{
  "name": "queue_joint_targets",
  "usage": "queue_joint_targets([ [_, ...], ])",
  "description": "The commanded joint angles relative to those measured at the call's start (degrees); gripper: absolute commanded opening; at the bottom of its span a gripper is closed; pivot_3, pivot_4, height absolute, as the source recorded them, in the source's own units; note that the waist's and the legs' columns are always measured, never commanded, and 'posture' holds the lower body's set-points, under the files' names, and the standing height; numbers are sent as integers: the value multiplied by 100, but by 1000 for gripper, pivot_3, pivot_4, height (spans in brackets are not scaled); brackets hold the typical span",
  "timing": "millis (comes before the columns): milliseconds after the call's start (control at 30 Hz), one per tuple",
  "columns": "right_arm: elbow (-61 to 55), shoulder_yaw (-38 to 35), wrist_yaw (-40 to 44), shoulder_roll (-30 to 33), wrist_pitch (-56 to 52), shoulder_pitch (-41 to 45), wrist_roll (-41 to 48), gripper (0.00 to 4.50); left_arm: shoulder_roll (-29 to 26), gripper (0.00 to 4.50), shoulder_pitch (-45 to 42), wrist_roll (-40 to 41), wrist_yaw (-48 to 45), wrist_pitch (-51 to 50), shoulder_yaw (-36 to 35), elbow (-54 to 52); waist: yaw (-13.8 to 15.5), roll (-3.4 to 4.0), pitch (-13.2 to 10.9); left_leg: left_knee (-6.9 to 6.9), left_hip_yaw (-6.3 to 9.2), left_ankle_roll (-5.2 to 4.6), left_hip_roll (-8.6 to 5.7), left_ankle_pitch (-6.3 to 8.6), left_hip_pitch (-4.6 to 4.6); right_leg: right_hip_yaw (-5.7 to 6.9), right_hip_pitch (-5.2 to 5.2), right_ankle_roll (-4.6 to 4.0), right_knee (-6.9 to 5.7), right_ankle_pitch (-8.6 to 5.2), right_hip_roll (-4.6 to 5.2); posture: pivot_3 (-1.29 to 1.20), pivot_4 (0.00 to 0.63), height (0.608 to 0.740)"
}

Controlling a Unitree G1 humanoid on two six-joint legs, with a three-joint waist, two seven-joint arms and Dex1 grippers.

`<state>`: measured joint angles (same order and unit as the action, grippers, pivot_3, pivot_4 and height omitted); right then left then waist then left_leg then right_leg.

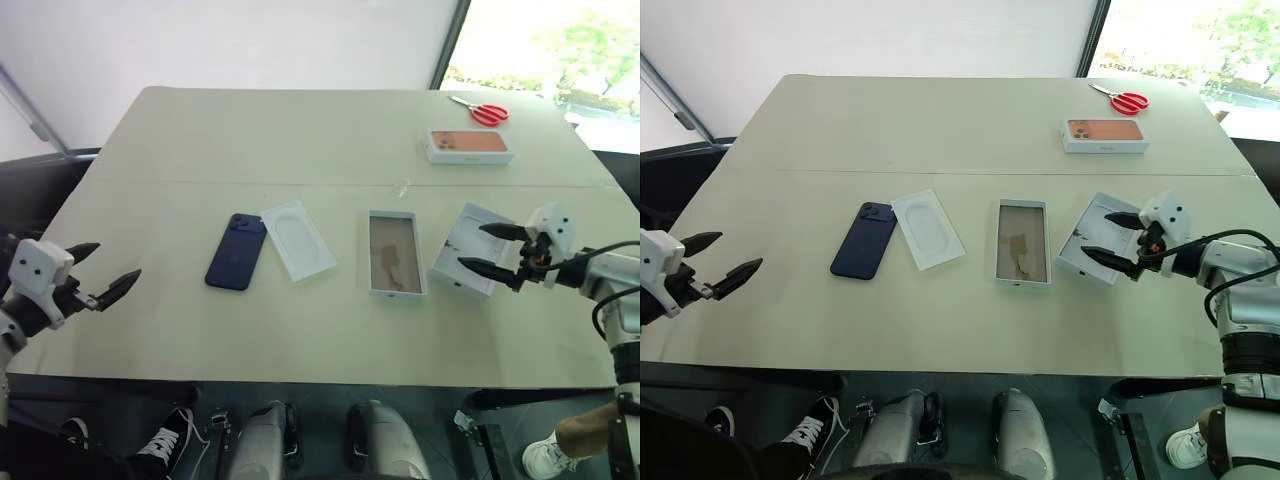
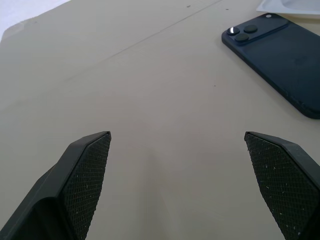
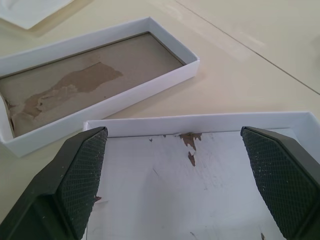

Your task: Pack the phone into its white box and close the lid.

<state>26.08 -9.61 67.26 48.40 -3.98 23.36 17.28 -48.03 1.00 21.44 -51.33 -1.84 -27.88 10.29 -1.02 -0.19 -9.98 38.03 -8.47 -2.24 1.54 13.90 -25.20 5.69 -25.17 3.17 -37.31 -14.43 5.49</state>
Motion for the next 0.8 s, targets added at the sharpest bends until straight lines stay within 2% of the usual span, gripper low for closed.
queue_joint_targets([
  [33, 111, -64, 41, 79, 189, 181, -40, 4456, -8, 4500, -78, 71, 59, 113, -166, -105, 2, 0, 0, 1, 0, 0, 0, 0, 0, 0, 1, 0, 0, 0, 0, 0, 150, 738],
  [167, 341, -103, 74, 203, 319, 254, -123, 4456, 50, 4500, 113, 111, 98, -80, -108, -401, -7, 0, 0, 1, 0, -1, -1, -1, 0, 0, 2, 3, 0, 2, -1, 0, 150, 738],
  [333, 584, -229, 115, 337, 465, 78, -112, 4456, 0, 4500, -12, 114, 89, -123, -158, -253, 13, 0, 0, 5, 2, -1, -1, -1, 1, 6, 7, 4, 0, 2, -2, 0, 150, 738],
  [800, -41, -522, -39, 331, 107, -329, 169, 4456, 44, 4500, -443, 61, 23, -315, 137, -202, 9, 0, 0, 9, 7, -3, 1, -1, 16, 14, 30, 9, 0, 3, -8, 0, 150, 738],
])
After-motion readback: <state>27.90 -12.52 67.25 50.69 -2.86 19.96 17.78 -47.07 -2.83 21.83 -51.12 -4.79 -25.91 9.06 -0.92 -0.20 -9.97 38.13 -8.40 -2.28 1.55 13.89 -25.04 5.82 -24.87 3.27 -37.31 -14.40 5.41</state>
